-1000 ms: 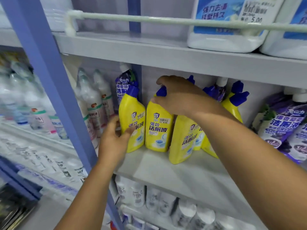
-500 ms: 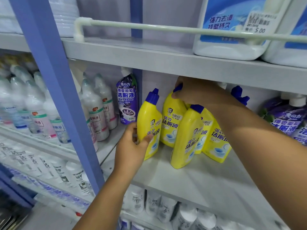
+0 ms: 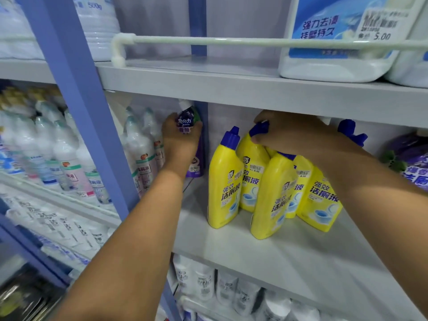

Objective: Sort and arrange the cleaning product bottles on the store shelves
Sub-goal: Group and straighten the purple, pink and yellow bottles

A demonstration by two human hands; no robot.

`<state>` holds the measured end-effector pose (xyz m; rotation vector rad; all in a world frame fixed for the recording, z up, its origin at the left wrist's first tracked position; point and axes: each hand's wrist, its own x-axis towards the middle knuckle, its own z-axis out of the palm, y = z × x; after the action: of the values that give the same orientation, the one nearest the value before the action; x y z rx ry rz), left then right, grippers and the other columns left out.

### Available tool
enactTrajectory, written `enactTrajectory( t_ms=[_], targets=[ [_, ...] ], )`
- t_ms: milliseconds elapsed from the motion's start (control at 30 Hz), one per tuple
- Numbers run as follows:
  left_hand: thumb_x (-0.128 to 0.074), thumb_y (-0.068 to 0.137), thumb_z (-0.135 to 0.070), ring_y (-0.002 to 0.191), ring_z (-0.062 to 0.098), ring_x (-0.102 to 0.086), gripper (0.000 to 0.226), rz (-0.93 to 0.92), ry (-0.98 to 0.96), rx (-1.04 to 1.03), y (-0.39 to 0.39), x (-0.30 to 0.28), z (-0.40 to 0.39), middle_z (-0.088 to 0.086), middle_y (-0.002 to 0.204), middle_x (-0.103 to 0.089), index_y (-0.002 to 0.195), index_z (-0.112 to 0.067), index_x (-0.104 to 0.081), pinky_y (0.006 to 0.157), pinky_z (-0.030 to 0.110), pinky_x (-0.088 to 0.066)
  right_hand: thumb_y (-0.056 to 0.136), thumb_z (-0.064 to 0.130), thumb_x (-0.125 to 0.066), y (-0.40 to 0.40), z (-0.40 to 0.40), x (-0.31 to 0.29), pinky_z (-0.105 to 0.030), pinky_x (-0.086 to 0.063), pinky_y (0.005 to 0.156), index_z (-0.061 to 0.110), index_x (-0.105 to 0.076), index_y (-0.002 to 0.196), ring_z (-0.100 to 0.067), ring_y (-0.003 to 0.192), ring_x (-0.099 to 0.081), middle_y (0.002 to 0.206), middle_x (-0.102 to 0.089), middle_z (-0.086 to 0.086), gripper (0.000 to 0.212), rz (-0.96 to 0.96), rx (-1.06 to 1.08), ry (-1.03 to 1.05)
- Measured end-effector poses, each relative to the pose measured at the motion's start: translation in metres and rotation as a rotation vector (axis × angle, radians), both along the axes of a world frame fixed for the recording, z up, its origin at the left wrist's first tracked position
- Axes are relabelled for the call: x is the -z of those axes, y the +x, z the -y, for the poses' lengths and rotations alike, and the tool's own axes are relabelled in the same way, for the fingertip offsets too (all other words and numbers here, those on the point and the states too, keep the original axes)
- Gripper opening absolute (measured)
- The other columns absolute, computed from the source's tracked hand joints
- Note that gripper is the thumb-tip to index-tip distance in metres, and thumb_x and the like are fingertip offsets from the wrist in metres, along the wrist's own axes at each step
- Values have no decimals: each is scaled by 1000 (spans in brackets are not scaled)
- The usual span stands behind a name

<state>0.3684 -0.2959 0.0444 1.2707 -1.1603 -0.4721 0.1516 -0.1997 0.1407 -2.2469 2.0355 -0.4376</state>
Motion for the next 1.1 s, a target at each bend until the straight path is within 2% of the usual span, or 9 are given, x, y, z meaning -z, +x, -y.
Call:
enactTrajectory(
  t_ms=[133,233,400,533,633,767,933,1000,1100],
  targets=[
    [-87,77,-35,141,28,-39,103,214,225,24,4,2,37,14,153,-37,157,-10,-28,115,30,-35,99,44,-55,-10,-13,8,-25,-44,86,18,-54,141,-22,112,-61,130,-66,-2,49,53,15,-46],
    [-93,67,-38,126,28,-51,90,237,234,14,4,7,40,14,138,-48,139,-13,-46,102,32,-44,96,46,-58,-16,-21,17,-37,-53,92,8,-63,126,-23,106,-64,120,-70,-7,49,156,7,-102],
    [-88,70,-36,96,22,-69,61,121,105,54,4,28,8,-5,106,-69,118,-30,-52,84,39,-58,85,46,-75,-33,-47,38,-6,-48,74,39,-58,113,1,94,-64,103,-67,18,33,584,2,-132],
    [-86,75,-32,98,17,-67,61,75,-5,-31,2,35,-52,-9,109,-69,127,-31,-55,87,30,-53,79,31,-85,-41,-57,65,-23,-59,83,33,-55,130,-3,98,-70,109,-74,11,59,831,-74,-66],
    [-86,79,-25,93,9,-65,57,-45,-97,-71,-4,28,-118,-10,105,-67,128,-23,-56,84,16,-50,81,28,-85,-43,-61,77,-35,-55,97,36,-59,122,-5,107,-68,114,-73,11,49,850,-93,-79],
    [-89,73,-28,94,5,-67,63,-72,-89,-70,-14,25,-203,-14,110,-67,121,-48,-55,87,22,-51,83,22,-82,-42,-69,88,-35,-51,104,26,-64,125,-3,113,-64,119,-71,13,46,898,-86,-114],
    [-88,73,-13,85,-4,-69,67,-79,-15,152,-42,21,-241,-28,98,-72,105,-61,-54,73,17,-56,85,30,-79,-50,-92,104,-27,-54,92,25,-67,115,-7,107,-66,114,-70,7,32,969,86,-255],
    [-91,73,-13,84,-4,-71,66,-98,32,300,-67,23,-241,-26,99,-73,106,-60,-56,68,11,-54,87,32,-77,-61,-108,113,-38,-56,91,27,-72,104,-15,102,-69,105,-74,4,18,1056,0,-200],
    [-82,74,-22,98,9,-73,54,-148,41,463,-109,27,-231,-13,108,-75,116,-46,-59,77,22,-57,77,42,-81,-84,-135,129,-42,-56,94,27,-71,113,-26,108,-69,113,-74,-2,40,1145,-264,53]
  ],
)
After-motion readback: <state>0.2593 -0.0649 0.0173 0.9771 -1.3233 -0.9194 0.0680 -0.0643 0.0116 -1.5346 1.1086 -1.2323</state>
